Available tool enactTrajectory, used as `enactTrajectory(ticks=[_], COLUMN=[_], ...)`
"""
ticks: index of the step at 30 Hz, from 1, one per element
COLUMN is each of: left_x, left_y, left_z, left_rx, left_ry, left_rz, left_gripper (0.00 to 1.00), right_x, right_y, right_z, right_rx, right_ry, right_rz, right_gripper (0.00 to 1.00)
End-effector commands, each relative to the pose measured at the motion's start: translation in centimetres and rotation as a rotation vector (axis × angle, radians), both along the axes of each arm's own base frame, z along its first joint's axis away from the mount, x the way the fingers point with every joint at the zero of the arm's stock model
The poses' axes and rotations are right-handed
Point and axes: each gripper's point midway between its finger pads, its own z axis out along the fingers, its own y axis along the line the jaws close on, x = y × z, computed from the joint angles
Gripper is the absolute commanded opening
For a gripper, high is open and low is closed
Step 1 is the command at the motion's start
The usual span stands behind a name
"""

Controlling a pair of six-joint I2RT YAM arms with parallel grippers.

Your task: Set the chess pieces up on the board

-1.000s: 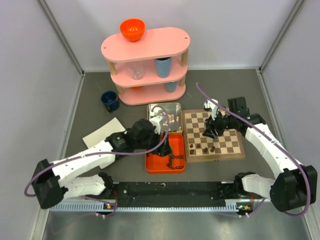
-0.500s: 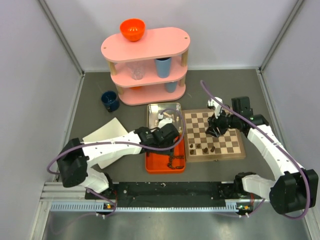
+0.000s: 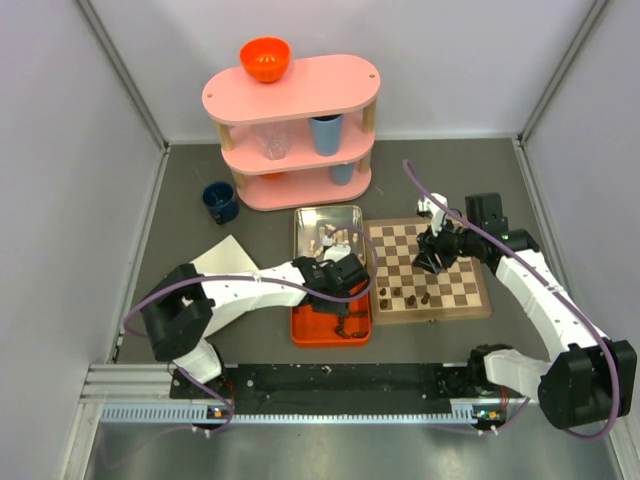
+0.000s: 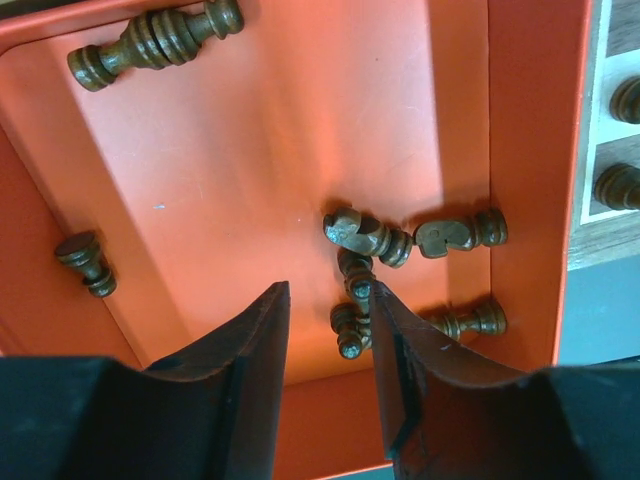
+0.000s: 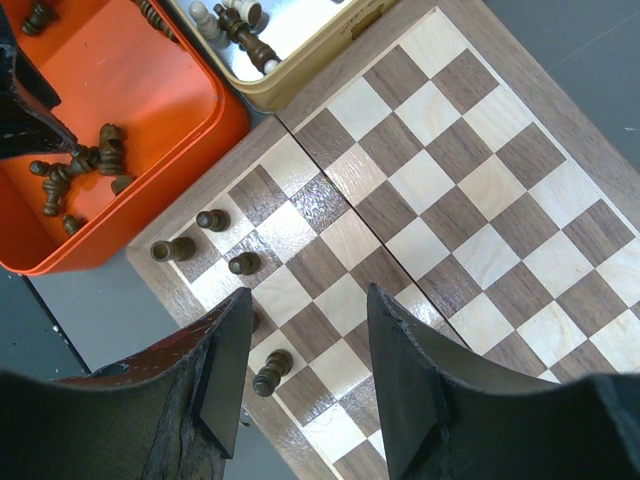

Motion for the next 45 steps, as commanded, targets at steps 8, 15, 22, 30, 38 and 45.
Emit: enactTrajectory(ticks=[8, 15, 22, 30, 38, 45], left_x=[0.3, 0.1, 0.1, 0.2, 0.5, 0.5], left_y=[-2.4, -2.5, -2.6, -2.7, -2.4, -1.8], left_z=[-0.2, -0.8, -1.1, -1.0, 0.5, 3.4], left_rx=[-0.046, -0.034, -0.03, -0.032, -0.042, -0.05], left_ry=[0.01, 0.028, 0.031, 0.026, -0.015, -0.063], left_rz=[-0.025, -0.035, -0.04, -0.048, -0.075, -0.138], left_gripper=[0.38, 0.38, 0.34, 0.2, 0.0, 0.0], right_x=[0.9, 0.9, 0.9, 0.9, 0.8, 0.8], right_y=[-0.2, -0.2, -0.3, -0.3, -0.2, -0.2], right_z=[1.2, 1.2, 1.0, 1.1, 1.0, 1.1], right_rx=[0.017, 0.019, 0.019, 0.022, 0.025, 0.026], right_ry=[-0.058, -0.057, -0.053, -0.054, -0.05, -0.053], right_rz=[-0.017, -0.02, -0.022, -0.021, -0.018, -0.017], right_gripper=[0.5, 0.49, 0.5, 0.5, 0.5, 0.5])
